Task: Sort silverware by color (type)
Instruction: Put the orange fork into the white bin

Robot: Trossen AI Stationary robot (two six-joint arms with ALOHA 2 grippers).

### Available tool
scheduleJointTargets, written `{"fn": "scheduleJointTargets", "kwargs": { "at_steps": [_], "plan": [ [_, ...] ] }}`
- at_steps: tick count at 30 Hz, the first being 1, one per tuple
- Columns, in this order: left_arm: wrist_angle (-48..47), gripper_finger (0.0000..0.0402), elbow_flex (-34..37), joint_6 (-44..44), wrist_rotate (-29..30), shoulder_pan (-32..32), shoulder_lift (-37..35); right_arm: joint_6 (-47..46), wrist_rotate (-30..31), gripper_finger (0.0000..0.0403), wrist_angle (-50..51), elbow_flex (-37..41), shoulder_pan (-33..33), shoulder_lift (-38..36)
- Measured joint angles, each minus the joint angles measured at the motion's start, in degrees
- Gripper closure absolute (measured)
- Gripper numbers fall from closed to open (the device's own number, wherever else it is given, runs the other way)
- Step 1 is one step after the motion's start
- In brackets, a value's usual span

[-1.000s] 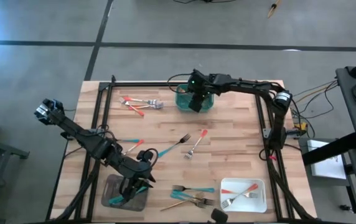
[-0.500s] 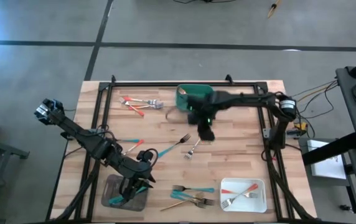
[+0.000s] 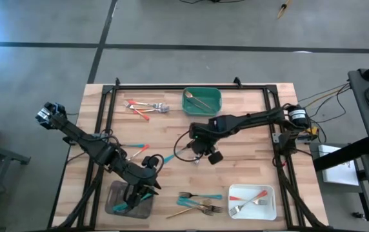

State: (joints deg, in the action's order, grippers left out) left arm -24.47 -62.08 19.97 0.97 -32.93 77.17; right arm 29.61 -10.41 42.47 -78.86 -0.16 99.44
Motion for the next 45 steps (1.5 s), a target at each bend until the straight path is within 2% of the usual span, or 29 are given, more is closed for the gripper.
{"fn": "scheduleJointTargets", "kwargs": {
  "at_steps": [14, 21, 26, 32, 35, 40, 45],
  "plan": [
    [-0.01, 0.0318, 0.00, -1.49, -0.20, -0.52, 0.00, 3.11, -0.02, 0.0229, -4.05, 4.55, 0.02, 0.02],
    [-0.02, 0.0318, 0.00, -1.49, -0.17, -0.88, 0.02, 4.30, -0.01, 0.0226, -5.01, 4.71, -0.02, 3.13],
    [-0.04, 0.0318, 0.00, -1.44, -0.17, -1.29, 0.02, 4.95, 1.14, 0.0239, -5.04, 4.59, -0.11, 7.36],
    [-0.02, 0.0318, 0.00, -1.33, -0.13, -1.42, 0.02, 4.89, 9.36, 0.0265, -5.27, 4.15, -0.11, 10.51],
    [-0.08, 0.0318, 0.00, -1.30, -0.11, -1.42, 0.02, 4.89, 9.33, 0.0295, -5.07, 4.14, -0.15, 11.57],
    [-0.11, 0.0318, 0.00, -1.29, 0.00, -1.42, 0.02, 1.65, 6.80, 0.0379, -4.65, 4.20, -0.17, 12.07],
    [-0.14, 0.0318, 0.00, -1.29, 0.02, -1.42, 0.02, -6.71, 6.38, 0.0391, -3.62, 4.23, -0.22, 10.72]
  ]
}}
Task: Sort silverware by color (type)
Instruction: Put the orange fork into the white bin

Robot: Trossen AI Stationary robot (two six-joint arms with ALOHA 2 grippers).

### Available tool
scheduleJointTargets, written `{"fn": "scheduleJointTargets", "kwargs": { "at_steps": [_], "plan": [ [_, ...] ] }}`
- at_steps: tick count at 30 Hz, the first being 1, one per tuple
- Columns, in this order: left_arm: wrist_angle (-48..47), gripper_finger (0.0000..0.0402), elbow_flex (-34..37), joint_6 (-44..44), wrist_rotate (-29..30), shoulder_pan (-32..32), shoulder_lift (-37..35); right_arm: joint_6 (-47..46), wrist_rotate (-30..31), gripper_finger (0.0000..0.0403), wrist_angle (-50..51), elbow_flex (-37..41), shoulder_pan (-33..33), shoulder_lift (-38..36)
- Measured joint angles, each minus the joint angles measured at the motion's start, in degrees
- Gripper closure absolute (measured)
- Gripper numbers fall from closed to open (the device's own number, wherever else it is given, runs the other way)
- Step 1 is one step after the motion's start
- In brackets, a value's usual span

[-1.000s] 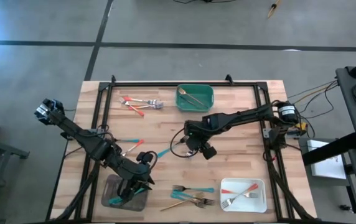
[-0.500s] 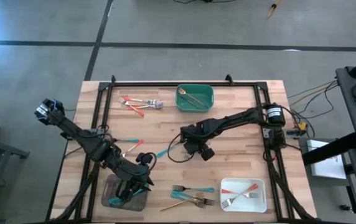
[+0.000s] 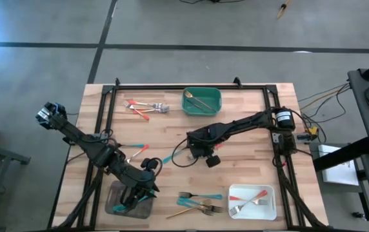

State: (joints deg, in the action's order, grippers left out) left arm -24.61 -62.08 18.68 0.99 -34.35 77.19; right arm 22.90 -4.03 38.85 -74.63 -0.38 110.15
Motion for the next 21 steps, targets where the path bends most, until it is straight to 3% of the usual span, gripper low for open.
{"fn": "scheduleJointTargets", "kwargs": {
  "at_steps": [4, 12, 16, 21],
  "plan": [
    [0.01, 0.0318, 0.00, 0.00, 0.00, 0.00, 0.00, -3.45, 0.31, 0.0392, 1.91, 0.43, 0.04, -4.04],
    [0.02, 0.0318, 0.00, 1.29, 0.07, 0.00, 0.00, -17.48, -0.47, 0.0393, 9.27, 0.32, 3.13, -19.20],
    [0.01, 0.0318, 0.00, 1.31, 0.07, 0.00, 0.00, -24.07, -0.54, 0.0393, 10.45, 2.39, 7.40, -27.33],
    [0.06, 0.0318, 0.00, 1.33, 0.07, 0.00, 0.00, -35.84, -0.76, 0.0393, 9.99, 10.61, 16.77, -35.30]
  ]
}}
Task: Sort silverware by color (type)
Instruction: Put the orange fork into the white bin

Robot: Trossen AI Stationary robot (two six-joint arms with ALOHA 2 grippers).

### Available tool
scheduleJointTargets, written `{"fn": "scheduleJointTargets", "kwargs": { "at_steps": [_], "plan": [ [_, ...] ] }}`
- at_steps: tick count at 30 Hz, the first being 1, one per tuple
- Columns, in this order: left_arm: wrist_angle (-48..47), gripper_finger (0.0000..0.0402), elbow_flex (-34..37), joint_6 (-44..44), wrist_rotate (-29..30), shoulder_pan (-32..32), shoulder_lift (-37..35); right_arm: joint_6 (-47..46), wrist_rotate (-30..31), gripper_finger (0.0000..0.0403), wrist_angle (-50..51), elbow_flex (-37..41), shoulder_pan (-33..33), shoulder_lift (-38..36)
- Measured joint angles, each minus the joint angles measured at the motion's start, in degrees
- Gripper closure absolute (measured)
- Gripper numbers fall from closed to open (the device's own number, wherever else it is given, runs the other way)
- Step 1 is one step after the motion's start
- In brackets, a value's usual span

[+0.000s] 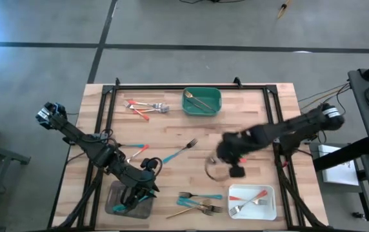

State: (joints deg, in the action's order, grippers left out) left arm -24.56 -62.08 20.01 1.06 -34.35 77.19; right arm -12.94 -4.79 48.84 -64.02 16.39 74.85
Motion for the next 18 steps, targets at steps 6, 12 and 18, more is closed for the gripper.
{"fn": "scheduleJointTargets", "kwargs": {
  "at_steps": [6, 12, 18],
  "plan": [
    [0.04, 0.0318, 0.00, -0.01, 0.67, 0.14, 0.00, -13.30, 0.61, 0.0393, -11.07, 10.26, 16.29, -5.58],
    [1.36, 0.0318, 0.00, 0.00, 5.35, 0.23, 0.00, -17.29, 5.62, 0.0393, -17.64, 12.08, 28.60, -3.33],
    [2.70, 0.0318, 0.00, -0.02, 6.03, 0.28, 0.00, -17.54, 5.87, 0.0387, -17.52, 12.70, 32.46, 3.04]
  ]
}}
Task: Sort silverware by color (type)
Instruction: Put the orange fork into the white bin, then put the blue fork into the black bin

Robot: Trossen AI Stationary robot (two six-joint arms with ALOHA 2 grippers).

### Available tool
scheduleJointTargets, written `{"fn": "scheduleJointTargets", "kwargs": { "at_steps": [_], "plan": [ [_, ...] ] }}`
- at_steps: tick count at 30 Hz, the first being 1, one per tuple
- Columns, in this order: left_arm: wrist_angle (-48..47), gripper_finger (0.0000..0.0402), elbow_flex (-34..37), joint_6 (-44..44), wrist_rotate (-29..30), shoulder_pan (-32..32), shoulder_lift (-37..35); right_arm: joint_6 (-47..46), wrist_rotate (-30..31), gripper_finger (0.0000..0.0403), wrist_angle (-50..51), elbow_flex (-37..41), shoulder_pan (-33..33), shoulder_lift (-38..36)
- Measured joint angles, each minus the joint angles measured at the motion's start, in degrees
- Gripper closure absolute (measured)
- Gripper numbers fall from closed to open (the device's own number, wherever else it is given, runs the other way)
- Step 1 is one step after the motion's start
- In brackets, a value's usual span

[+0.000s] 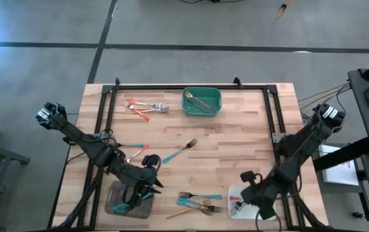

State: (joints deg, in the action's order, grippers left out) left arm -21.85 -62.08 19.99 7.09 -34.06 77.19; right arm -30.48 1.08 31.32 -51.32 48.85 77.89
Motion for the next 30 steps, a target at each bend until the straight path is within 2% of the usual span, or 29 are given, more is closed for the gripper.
{"fn": "scheduleJointTargets", "kwargs": {
  "at_steps": [4, 11, 15, 19, 22, 25, 28, 30],
  "plan": [
    [1.44, 0.0318, 0.00, 0.40, 0.02, 0.04, 0.00, -1.79, 0.00, 0.0371, 0.33, -0.93, -0.14, 3.76],
    [1.78, 0.0318, 0.00, 3.58, 0.00, 0.04, 0.00, -4.23, -1.06, 0.0355, 0.52, -3.45, -0.10, 5.18],
    [1.69, 0.0318, 0.00, 4.07, 0.28, 0.22, 0.00, -4.22, -1.33, 0.0354, 5.81, -7.42, -0.12, 4.74],
    [1.24, 0.0318, 0.00, 3.30, 3.96, 0.56, 0.02, -2.16, -1.00, 0.0355, 14.57, -12.77, -0.12, 4.65],
    [1.27, 0.0318, 0.00, -0.48, 8.72, 0.59, 0.02, -1.96, 0.56, 0.0355, 19.97, -15.93, -0.12, 4.65],
    [1.30, 0.0318, 0.00, -5.35, 15.69, 0.84, 0.02, -2.98, 3.23, 0.0355, 22.55, -18.15, -0.14, 4.63],
    [2.32, 0.0318, 0.00, -6.32, 22.79, 1.82, 0.02, -3.23, 3.61, 0.0355, 22.95, -19.60, -0.35, 4.63],
    [2.89, 0.0318, 0.00, -5.61, 24.17, 2.93, 0.02, -3.46, 3.60, 0.0355, 22.96, -20.42, -0.40, 4.63]
  ]
}}
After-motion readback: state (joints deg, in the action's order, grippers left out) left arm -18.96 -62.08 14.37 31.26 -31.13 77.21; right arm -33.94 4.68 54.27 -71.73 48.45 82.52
